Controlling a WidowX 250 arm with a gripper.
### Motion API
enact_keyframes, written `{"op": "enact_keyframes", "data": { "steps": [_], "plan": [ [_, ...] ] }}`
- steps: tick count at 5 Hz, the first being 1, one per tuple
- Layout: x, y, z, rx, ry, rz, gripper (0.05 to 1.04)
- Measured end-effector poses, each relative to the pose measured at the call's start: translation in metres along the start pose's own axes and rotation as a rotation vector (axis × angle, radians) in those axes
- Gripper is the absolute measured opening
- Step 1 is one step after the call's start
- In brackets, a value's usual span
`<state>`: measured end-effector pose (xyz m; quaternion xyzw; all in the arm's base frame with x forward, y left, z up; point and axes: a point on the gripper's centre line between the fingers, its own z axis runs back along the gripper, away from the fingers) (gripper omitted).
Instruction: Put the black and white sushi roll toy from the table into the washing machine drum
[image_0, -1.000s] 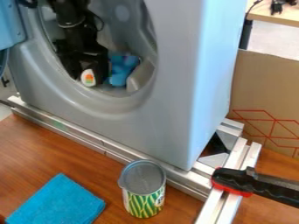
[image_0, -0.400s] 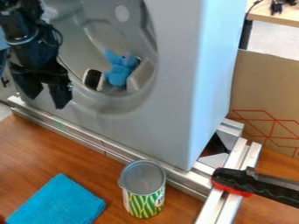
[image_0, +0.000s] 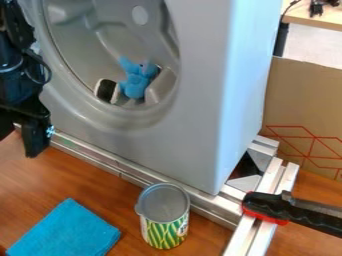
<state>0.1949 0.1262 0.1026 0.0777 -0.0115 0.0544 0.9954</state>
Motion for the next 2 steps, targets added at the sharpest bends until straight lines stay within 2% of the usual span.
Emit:
{"op": "enact_keyframes", "data": {
  "steps": [1, 2],
  "plan": [
    [-0.0074, -0.0108, -0.0080, -0.010, 0.096, -0.037, 1.000],
    [-0.0157, -0.0133, -0.0159, -0.036, 0.151, -0.108, 1.000]
  ]
}}
